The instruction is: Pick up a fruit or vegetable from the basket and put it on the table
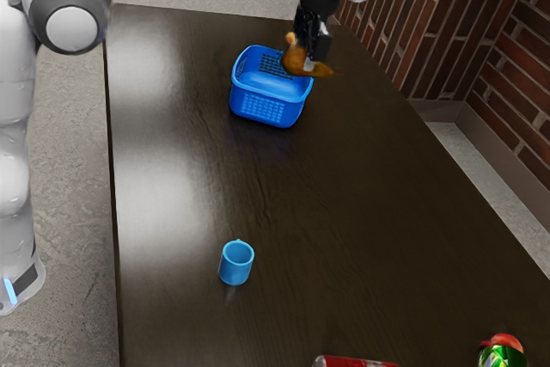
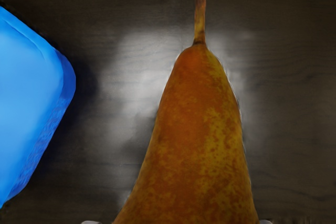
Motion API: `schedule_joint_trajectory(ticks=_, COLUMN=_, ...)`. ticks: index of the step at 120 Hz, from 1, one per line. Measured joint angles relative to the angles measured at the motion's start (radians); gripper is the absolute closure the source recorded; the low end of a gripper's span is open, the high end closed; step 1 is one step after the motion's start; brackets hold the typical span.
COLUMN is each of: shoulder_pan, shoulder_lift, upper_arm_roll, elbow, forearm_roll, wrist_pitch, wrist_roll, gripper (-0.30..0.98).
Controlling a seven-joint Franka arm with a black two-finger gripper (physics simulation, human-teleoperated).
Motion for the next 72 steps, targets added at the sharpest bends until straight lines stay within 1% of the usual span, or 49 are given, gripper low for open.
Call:
schedule_joint_trajectory(ticks=5, shoulder_pan=-0.020, shoulder_lift=0.000, upper_arm_roll=-0.091, elbow=0.000, forearm_roll=0.017, wrist_pitch=-0.017, wrist_roll=-0.016, gripper=0.40)
schedule_joint_trajectory(ticks=9, shoulder_pan=-0.035, shoulder_lift=0.001, upper_arm_roll=-0.143, elbow=-0.001, forearm_roll=0.027, wrist_pitch=-0.029, wrist_roll=-0.029, gripper=0.40)
schedule_joint_trajectory(ticks=18, shoulder_pan=-0.042, shoulder_lift=0.005, upper_arm_roll=-0.200, elbow=-0.002, forearm_roll=0.041, wrist_pitch=-0.045, wrist_roll=-0.056, gripper=0.40)
schedule_joint_trajectory(ticks=32, shoulder_pan=-0.016, shoulder_lift=0.009, upper_arm_roll=-0.216, elbow=-0.007, forearm_roll=0.051, wrist_pitch=-0.058, wrist_roll=-0.092, gripper=0.40)
schedule_joint_trajectory(ticks=34, shoulder_pan=-0.014, shoulder_lift=0.010, upper_arm_roll=-0.216, elbow=-0.008, forearm_roll=0.051, wrist_pitch=-0.058, wrist_roll=-0.097, gripper=0.38)
schedule_joint_trajectory(ticks=38, shoulder_pan=-0.013, shoulder_lift=0.016, upper_arm_roll=-0.215, elbow=-0.009, forearm_roll=0.047, wrist_pitch=-0.056, wrist_roll=-0.106, gripper=0.28)
schedule_joint_trajectory(ticks=48, shoulder_pan=-0.011, shoulder_lift=0.024, upper_arm_roll=-0.213, elbow=-0.009, forearm_roll=0.045, wrist_pitch=-0.052, wrist_roll=-0.126, gripper=0.16)
schedule_joint_trajectory(ticks=60, shoulder_pan=-0.010, shoulder_lift=0.021, upper_arm_roll=-0.212, elbow=-0.014, forearm_roll=0.054, wrist_pitch=-0.048, wrist_roll=-0.138, gripper=0.08)
schedule_joint_trajectory(ticks=72, shoulder_pan=-0.013, shoulder_lift=0.014, upper_arm_roll=-0.201, elbow=-0.024, forearm_roll=0.042, wrist_pitch=-0.044, wrist_roll=-0.115, gripper=0.04)
